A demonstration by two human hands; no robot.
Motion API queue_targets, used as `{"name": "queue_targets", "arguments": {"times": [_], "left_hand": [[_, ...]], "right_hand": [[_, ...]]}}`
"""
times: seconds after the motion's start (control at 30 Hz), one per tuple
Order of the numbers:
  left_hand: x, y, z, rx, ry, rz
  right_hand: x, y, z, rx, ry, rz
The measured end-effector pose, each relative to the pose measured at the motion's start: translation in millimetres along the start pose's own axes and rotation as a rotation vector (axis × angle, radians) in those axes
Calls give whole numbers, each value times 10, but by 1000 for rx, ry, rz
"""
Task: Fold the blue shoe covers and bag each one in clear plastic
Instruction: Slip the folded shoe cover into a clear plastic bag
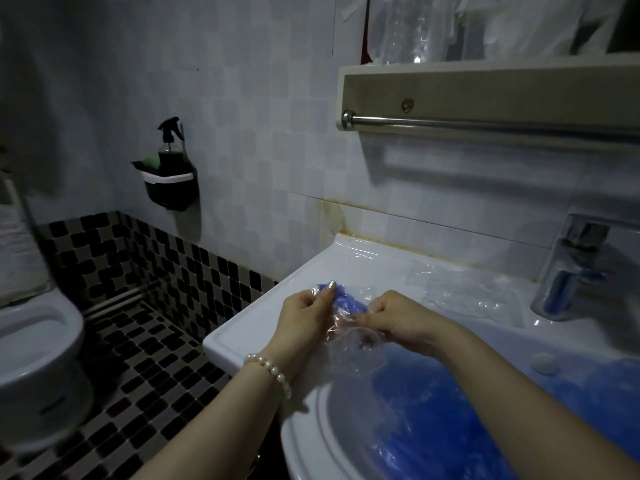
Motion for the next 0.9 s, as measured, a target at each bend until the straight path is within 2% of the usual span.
{"name": "queue_targets", "arguments": {"times": [0.2,0.4,0.47,0.63,0.73,0.8,0.9], "left_hand": [[55,54,93,12,14,-61],[72,88,83,-4,2,44],[79,82,80,6,12,55],[73,-8,11,89,26,36],[68,-18,17,113,0,66],[59,-32,4,134,-7,82],[77,-8,15,114,15,36]], "right_hand": [[33,-22,50,-116,35,334],[64,-157,-27,-9,15,26],[68,-141,-10,-28,40,70],[37,143,72,-216,132,151],[-16,103,56,-116,65,168],[-61,56,75,-91,22,260],[-101,65,109,-215,1,522]]}}
Point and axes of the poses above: each hand's wrist, its own z-axis towards the middle knuckle, its own y-axis out of the back of the hand, x = y × z, the point moved 9 cm from there along z, towards the middle knuckle, and after that the axes turned 6 degrees about y, right-handed, at the moved point
